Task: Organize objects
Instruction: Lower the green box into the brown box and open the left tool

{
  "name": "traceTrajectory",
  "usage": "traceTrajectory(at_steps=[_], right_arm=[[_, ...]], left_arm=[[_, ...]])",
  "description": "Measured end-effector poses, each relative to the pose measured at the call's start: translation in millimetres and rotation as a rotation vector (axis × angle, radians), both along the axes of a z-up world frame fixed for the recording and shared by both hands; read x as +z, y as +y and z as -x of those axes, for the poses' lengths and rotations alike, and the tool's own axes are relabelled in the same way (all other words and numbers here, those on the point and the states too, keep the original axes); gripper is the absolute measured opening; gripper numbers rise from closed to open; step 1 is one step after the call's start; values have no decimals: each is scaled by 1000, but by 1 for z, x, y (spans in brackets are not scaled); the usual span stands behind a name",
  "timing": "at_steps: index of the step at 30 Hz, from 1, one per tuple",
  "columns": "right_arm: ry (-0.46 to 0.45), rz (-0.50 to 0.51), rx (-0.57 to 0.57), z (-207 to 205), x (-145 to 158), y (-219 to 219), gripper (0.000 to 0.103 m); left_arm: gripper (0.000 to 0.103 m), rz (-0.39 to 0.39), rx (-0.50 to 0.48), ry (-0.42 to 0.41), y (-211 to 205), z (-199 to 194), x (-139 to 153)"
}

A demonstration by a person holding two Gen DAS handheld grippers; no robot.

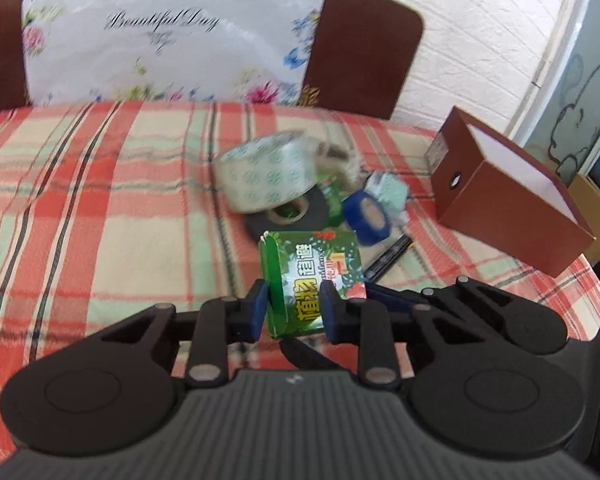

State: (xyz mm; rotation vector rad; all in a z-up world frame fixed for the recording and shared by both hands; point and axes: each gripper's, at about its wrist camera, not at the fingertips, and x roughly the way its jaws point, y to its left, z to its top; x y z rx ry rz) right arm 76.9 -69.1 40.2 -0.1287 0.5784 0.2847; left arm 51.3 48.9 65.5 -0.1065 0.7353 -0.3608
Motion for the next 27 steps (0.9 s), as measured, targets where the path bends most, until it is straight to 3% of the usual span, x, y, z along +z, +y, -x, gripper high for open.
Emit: traceTrajectory(at_steps=[5,11,15,16,18,19,20,23,27], right_arm=[[-138,9,-127,13,22,-34,58],[-318,64,-338,26,48,-104,57],[-366,72,-483,27,58,-163,57],[-373,78,-515,25,59,-176,57],[-379,83,-571,17,61,-203,60],[-363,91,-591,10,59,-216,70],[-335,107,-612,2,55,-226,80],[-271,52,-670,-5,43,-254,78],[-294,-59,-698,9,37,-265,78]], left_arm=[[30,-10,-81,-71,-49,-7,33],[31,-17,-229,-114,-142,-27,59],[31,-34,-321,-141,-214,-42,65],[32,-29,-330,-146,-230,-48,66],[46,-40,-320,-167,-259,-60,66],[54,-73,-302,-184,-273,-65,66],[54,-102,-279,-195,-280,-69,64],[54,-90,-259,-172,-272,-72,64],[56,-83,-178,-198,-226,-58,66]])
